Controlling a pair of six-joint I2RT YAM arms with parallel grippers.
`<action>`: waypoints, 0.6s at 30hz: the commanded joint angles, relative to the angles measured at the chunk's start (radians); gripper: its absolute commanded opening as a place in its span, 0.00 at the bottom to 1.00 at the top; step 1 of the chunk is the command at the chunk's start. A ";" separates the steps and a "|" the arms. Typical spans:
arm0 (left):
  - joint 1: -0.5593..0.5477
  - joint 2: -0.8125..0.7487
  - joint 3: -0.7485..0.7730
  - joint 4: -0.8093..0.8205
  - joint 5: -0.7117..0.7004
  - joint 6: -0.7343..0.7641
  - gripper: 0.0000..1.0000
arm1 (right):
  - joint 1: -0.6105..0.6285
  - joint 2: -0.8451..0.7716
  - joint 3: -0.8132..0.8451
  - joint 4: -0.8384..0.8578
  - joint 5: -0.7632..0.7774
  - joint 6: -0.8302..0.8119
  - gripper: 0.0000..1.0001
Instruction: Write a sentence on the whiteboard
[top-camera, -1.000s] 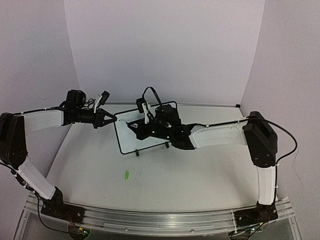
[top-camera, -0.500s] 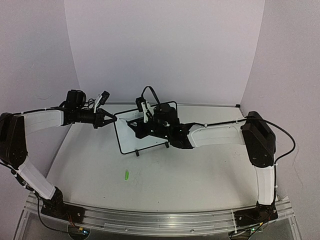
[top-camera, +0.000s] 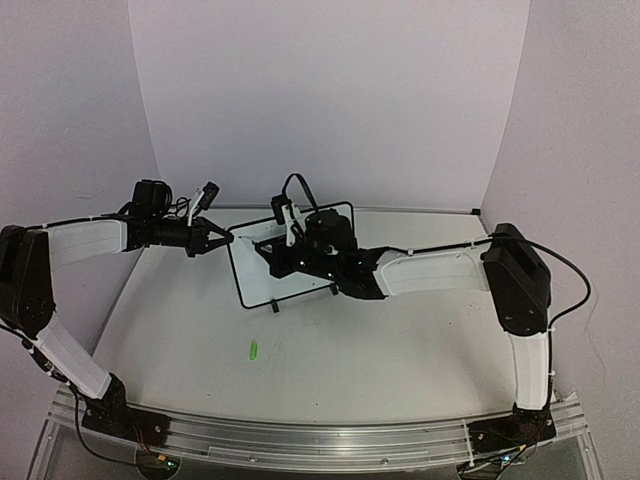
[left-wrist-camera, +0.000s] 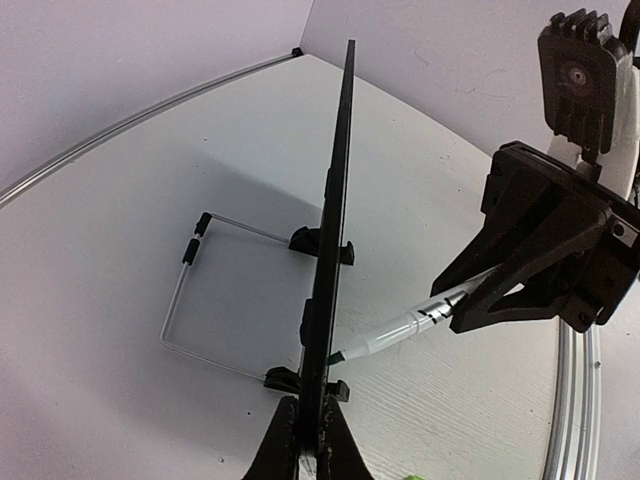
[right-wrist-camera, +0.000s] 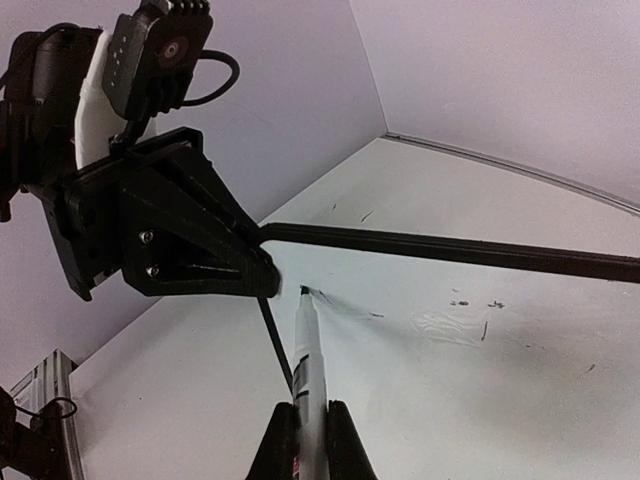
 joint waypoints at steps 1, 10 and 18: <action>0.007 0.001 0.001 -0.025 -0.017 0.021 0.00 | -0.007 -0.023 -0.023 0.023 0.087 -0.004 0.00; 0.008 0.001 0.002 -0.027 -0.018 0.022 0.00 | -0.008 -0.056 -0.072 0.050 0.115 -0.005 0.00; 0.007 -0.004 0.002 -0.028 -0.018 0.022 0.00 | -0.010 -0.081 -0.100 0.069 0.138 -0.007 0.00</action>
